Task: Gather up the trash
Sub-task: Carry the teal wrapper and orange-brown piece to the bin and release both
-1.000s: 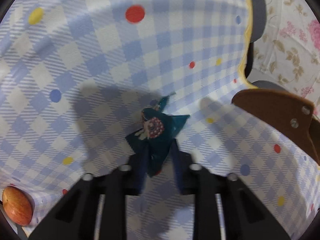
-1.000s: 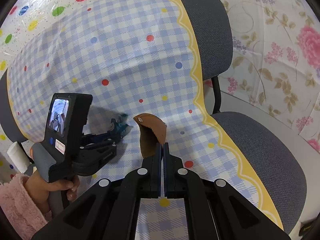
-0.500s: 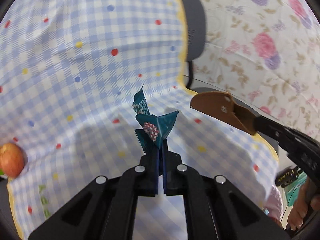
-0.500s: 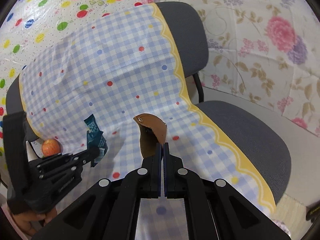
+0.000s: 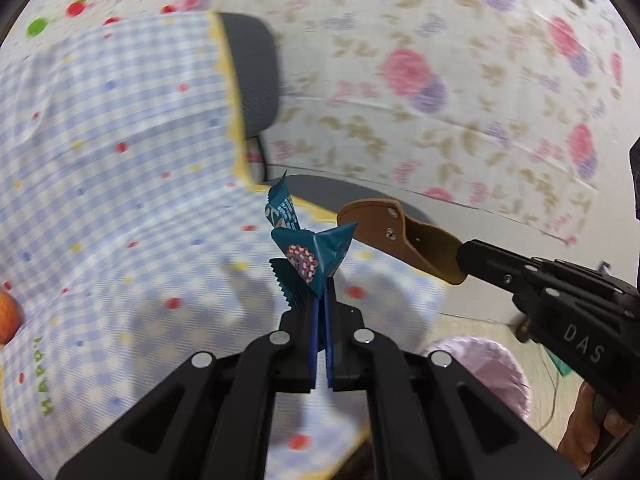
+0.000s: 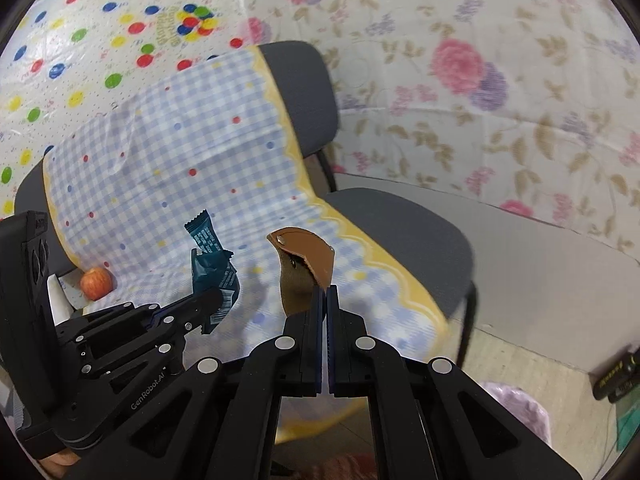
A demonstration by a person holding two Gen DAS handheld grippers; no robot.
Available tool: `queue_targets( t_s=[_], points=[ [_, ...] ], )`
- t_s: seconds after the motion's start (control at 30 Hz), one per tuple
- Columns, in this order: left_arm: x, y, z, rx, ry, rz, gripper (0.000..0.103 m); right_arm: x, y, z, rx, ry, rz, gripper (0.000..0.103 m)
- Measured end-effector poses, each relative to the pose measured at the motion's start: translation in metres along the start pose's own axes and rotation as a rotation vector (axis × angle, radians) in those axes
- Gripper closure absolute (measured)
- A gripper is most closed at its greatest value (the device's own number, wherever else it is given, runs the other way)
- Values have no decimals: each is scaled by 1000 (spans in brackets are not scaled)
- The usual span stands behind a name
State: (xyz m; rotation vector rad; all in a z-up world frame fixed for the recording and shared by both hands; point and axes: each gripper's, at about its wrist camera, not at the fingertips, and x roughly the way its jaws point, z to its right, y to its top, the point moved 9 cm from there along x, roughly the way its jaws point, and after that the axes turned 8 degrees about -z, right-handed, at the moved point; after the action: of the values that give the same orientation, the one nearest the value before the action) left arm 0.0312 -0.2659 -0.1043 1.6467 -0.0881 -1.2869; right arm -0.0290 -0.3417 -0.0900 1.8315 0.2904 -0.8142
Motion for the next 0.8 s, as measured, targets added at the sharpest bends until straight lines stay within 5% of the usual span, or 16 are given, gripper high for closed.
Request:
queue_targets(
  t_s=[0.4, 0.8],
  points=[
    [-19, -28, 122, 136, -185, -17, 102, -105, -69, 103, 129, -196, 38, 101],
    [-26, -30, 193, 216, -257, -27, 102, -169, -75, 137, 194, -262, 88, 100]
  ],
)
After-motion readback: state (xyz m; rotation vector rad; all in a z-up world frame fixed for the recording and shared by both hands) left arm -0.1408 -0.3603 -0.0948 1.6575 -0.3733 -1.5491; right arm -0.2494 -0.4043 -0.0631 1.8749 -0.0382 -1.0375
